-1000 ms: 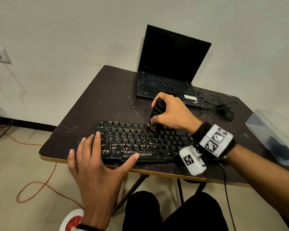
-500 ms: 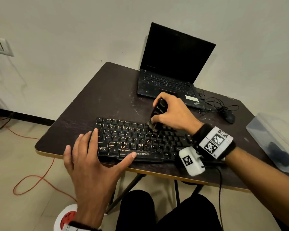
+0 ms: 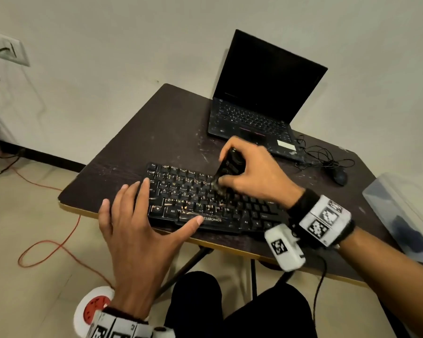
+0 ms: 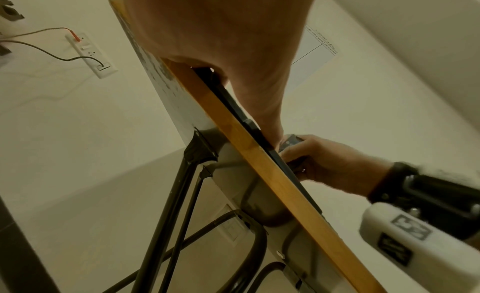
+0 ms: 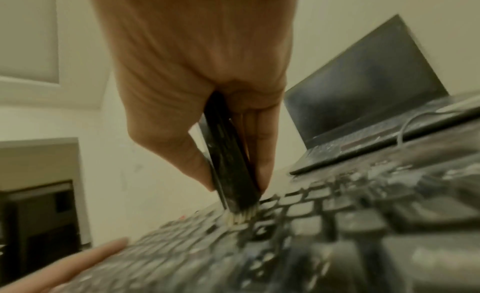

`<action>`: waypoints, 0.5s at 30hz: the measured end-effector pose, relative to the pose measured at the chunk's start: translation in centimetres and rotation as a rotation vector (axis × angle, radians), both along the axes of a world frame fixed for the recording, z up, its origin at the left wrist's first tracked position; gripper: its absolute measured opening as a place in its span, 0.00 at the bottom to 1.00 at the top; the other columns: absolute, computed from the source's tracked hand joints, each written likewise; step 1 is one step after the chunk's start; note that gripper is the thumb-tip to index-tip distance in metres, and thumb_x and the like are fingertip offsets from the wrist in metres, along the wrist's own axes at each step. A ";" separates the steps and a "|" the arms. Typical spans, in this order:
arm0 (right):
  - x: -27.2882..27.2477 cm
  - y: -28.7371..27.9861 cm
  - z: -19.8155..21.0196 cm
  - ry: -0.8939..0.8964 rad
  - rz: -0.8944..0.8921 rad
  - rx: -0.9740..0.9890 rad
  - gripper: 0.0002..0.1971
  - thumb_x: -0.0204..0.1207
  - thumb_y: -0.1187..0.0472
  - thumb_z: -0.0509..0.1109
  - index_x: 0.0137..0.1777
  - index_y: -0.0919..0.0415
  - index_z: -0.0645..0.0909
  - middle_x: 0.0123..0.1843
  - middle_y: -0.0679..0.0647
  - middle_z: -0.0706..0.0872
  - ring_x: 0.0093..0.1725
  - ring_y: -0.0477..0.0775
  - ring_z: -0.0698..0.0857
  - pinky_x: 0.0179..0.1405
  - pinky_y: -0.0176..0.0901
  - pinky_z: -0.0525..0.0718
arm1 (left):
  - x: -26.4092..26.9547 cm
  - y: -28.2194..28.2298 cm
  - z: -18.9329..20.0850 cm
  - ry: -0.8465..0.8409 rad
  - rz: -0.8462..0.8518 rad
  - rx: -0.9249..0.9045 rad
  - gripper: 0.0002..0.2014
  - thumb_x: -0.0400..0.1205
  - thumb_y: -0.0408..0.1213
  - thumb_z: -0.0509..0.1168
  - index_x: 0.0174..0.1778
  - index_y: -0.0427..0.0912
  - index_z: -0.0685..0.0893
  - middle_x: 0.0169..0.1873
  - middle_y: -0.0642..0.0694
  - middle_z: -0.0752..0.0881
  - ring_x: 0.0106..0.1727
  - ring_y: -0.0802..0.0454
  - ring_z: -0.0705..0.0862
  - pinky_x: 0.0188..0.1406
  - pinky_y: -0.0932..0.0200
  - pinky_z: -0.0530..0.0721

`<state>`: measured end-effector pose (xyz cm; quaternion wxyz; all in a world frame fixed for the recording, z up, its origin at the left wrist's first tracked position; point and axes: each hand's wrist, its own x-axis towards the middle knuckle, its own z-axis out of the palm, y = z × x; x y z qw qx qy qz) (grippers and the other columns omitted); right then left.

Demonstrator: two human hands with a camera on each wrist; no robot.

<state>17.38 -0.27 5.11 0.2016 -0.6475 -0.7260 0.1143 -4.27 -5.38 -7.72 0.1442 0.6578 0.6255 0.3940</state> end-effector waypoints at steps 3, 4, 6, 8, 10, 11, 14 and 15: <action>0.6 0.6 0.2 0.049 -0.081 0.007 0.21 0.67 0.59 0.89 0.53 0.46 0.81 0.45 0.45 0.90 0.45 0.48 0.91 0.46 0.50 0.89 | -0.1 -0.2 0.0 0.004 -0.007 0.000 0.60 0.66 0.84 0.62 0.84 0.42 0.73 0.81 0.41 0.76 0.88 0.45 0.66 0.91 0.44 0.47; 0.1 -0.1 0.1 0.051 -0.014 -0.012 0.21 0.66 0.59 0.89 0.53 0.46 0.81 0.44 0.45 0.90 0.44 0.48 0.91 0.45 0.49 0.90 | -0.1 -0.2 0.1 -0.003 -0.007 0.001 0.60 0.66 0.84 0.62 0.84 0.42 0.73 0.81 0.41 0.76 0.88 0.45 0.66 0.91 0.44 0.47; -1.0 -1.3 -0.4 0.037 0.130 -0.049 0.21 0.67 0.59 0.88 0.52 0.45 0.81 0.43 0.47 0.90 0.41 0.49 0.90 0.43 0.47 0.88 | 0.0 -0.1 0.1 -0.010 0.002 -0.002 0.59 0.65 0.84 0.63 0.84 0.42 0.73 0.81 0.42 0.76 0.88 0.46 0.65 0.91 0.44 0.47; -0.6 -0.2 -0.2 0.006 0.048 -0.018 0.21 0.67 0.59 0.88 0.52 0.45 0.81 0.43 0.47 0.90 0.41 0.50 0.89 0.43 0.47 0.87 | 0.0 -0.1 0.1 -0.002 0.002 -0.004 0.59 0.65 0.83 0.64 0.84 0.42 0.72 0.81 0.42 0.76 0.88 0.46 0.64 0.91 0.45 0.46; 0.4 0.9 0.3 0.017 -0.105 0.016 0.21 0.67 0.59 0.88 0.53 0.47 0.81 0.44 0.46 0.90 0.42 0.51 0.90 0.42 0.47 0.87 | 0.0 -0.2 0.1 0.000 -0.001 -0.001 0.59 0.65 0.83 0.64 0.85 0.42 0.72 0.81 0.42 0.75 0.88 0.46 0.64 0.91 0.45 0.45; 0.7 0.9 0.2 0.019 -0.112 0.026 0.21 0.67 0.60 0.88 0.53 0.47 0.81 0.43 0.47 0.90 0.41 0.52 0.91 0.41 0.47 0.88 | -0.1 -0.2 0.1 -0.001 -0.004 -0.001 0.59 0.65 0.83 0.64 0.85 0.42 0.72 0.81 0.42 0.75 0.88 0.46 0.64 0.91 0.44 0.46; -0.2 -1.1 -0.3 -0.006 0.088 -0.006 0.21 0.67 0.60 0.87 0.53 0.46 0.81 0.42 0.46 0.90 0.39 0.48 0.90 0.41 0.48 0.88 | 0.0 -0.1 0.1 -0.015 0.008 0.003 0.59 0.65 0.83 0.64 0.84 0.42 0.73 0.81 0.43 0.76 0.88 0.46 0.64 0.91 0.43 0.47; -0.4 -1.2 -0.4 -0.014 0.107 -0.013 0.21 0.67 0.60 0.87 0.53 0.46 0.81 0.42 0.46 0.90 0.39 0.47 0.89 0.42 0.48 0.88 | 0.0 0.0 0.1 -0.013 0.011 0.002 0.59 0.65 0.83 0.64 0.84 0.42 0.73 0.81 0.43 0.76 0.88 0.47 0.64 0.91 0.43 0.47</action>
